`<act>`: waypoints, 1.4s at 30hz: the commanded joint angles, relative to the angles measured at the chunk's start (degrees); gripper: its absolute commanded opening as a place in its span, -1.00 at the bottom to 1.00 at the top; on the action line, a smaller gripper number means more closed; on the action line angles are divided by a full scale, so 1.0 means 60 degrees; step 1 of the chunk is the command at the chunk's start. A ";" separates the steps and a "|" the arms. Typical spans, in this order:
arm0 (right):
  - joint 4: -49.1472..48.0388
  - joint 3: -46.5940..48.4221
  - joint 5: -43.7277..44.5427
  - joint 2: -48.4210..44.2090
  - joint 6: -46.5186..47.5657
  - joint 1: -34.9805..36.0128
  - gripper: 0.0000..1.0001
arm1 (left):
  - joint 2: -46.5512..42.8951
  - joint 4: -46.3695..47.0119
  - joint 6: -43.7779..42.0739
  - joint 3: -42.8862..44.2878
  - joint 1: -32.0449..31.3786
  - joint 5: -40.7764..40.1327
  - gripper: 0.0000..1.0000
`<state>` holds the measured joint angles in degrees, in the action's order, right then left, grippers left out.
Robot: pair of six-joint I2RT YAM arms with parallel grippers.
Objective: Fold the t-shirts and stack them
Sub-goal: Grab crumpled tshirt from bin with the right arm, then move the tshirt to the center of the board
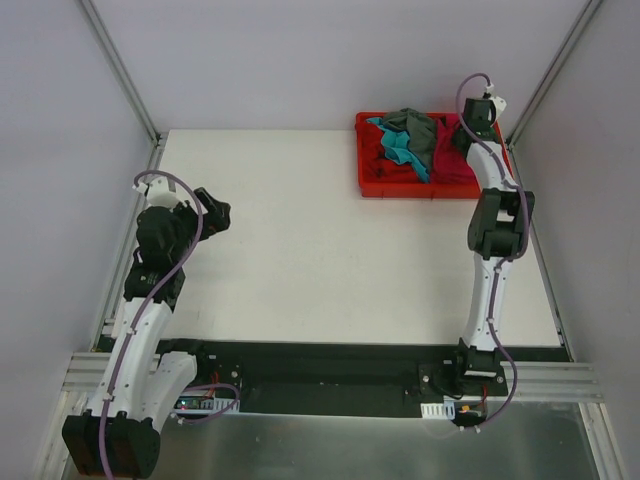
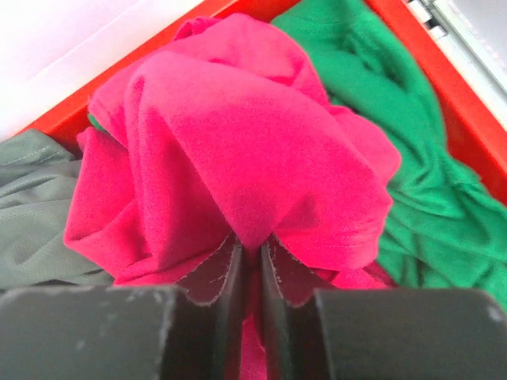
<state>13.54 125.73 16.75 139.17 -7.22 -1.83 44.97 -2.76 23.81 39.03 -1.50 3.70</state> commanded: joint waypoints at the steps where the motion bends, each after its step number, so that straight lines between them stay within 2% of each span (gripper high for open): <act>1: -0.0704 -0.0519 -0.0024 -0.2040 0.0455 -0.0091 -0.74 | -0.0624 0.0417 -0.0234 -0.0073 0.0001 -0.0324 0.98; 2: -0.0704 -0.0651 0.0049 -0.2420 0.0602 -0.0091 -0.73 | -0.0712 0.0417 -0.0234 -0.0103 0.0001 -0.0295 0.98; 5: -0.0675 -0.1076 0.0166 -0.3592 0.1071 -0.0091 -0.97 | -0.0888 0.0417 -0.0277 -0.0103 0.0001 -0.0135 0.98; 9: -0.0441 -0.1311 -0.0125 -0.4925 0.1511 -0.0091 -0.98 | -0.1196 0.0417 -0.0292 -0.0088 0.0001 0.0143 0.98; 17: 0.0435 -0.0890 -0.2291 -0.7402 0.1861 0.0289 -0.98 | -0.1431 0.0358 -0.0175 -0.0030 0.0001 0.0714 0.98; 20: 0.1053 -0.0565 -0.2426 -0.8178 0.2520 0.1311 -0.98 | -0.1431 0.0184 -0.0248 0.0131 0.0001 0.1037 0.98; 23: 0.0879 -0.0871 -0.2280 -0.9101 0.3107 0.2308 -0.98 | -0.1591 -0.0110 -0.0205 0.0263 0.0001 0.1052 0.98; 28: 0.0570 -0.1458 -0.1781 -1.0245 0.3036 0.3876 -0.98 | -0.1665 -0.0125 0.0001 0.0234 0.0001 0.1052 0.98; 34: 0.0614 -0.1093 -0.2528 -1.0306 0.2275 0.5122 -0.98 | -0.1533 -0.0242 0.0235 0.0176 0.0001 0.1345 0.98; 42: 0.0717 -0.1325 -0.0804 -0.9880 0.1922 0.7231 -0.98 | -0.1416 -0.0403 0.0352 0.0043 0.0001 0.1185 0.98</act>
<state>20.88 117.69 5.74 78.85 6.02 37.60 36.25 -5.34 25.04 38.63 -1.50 10.15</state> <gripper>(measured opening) 0.032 0.990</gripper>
